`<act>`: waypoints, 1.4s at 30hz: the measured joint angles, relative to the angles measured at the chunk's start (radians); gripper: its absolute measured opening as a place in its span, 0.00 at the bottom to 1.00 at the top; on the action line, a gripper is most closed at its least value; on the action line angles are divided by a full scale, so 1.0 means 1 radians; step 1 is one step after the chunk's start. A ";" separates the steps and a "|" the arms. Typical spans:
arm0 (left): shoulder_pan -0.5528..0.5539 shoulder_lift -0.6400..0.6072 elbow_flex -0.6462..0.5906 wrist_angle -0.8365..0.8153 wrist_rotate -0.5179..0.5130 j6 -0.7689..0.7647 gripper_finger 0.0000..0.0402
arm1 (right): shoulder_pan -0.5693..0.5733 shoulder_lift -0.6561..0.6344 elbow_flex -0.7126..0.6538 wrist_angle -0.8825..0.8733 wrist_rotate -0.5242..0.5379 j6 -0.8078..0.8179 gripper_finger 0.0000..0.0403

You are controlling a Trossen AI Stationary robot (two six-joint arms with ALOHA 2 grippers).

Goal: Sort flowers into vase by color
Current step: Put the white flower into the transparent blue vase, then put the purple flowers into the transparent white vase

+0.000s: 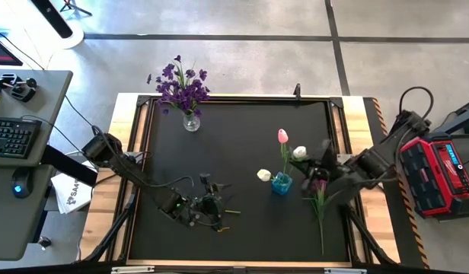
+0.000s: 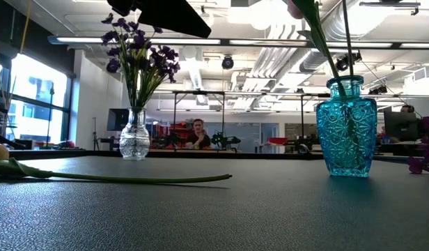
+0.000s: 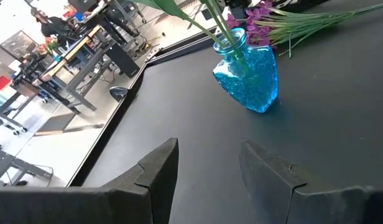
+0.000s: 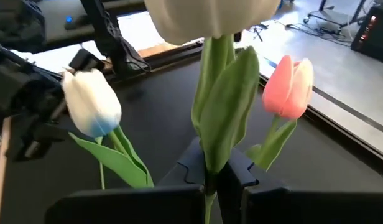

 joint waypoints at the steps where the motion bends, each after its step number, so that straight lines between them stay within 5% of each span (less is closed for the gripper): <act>1: 0.000 0.000 0.000 -0.001 0.000 -0.003 0.39 | -0.002 0.010 0.000 -0.005 -0.001 0.011 0.01; 5: -0.002 0.000 0.000 -0.011 0.000 -0.004 0.39 | -0.012 0.040 0.000 -0.047 -0.028 0.072 0.11; 13: -0.010 -0.001 0.000 -0.017 0.000 -0.043 0.39 | -0.011 0.023 0.007 -0.082 -0.108 0.106 0.50; 17: -0.033 -0.038 0.001 -0.080 0.019 -0.100 0.39 | 0.004 0.014 0.050 -0.085 -0.117 0.112 0.59; 24: -0.113 -0.176 0.002 -0.397 0.028 -0.397 0.39 | 0.091 0.017 0.095 -0.094 -0.181 0.180 0.58; 31: -0.197 -0.216 0.002 -0.636 -0.026 -0.673 0.39 | 0.227 0.128 0.079 -0.237 -0.439 0.589 0.52; 37: -0.210 -0.209 0.001 -0.669 -0.059 -0.713 0.39 | 0.318 0.304 0.079 -0.392 -0.662 0.970 0.46; 42: -0.199 -0.209 0.001 -0.673 -0.060 -0.705 0.39 | 0.356 0.443 0.078 -0.421 -0.810 1.137 0.47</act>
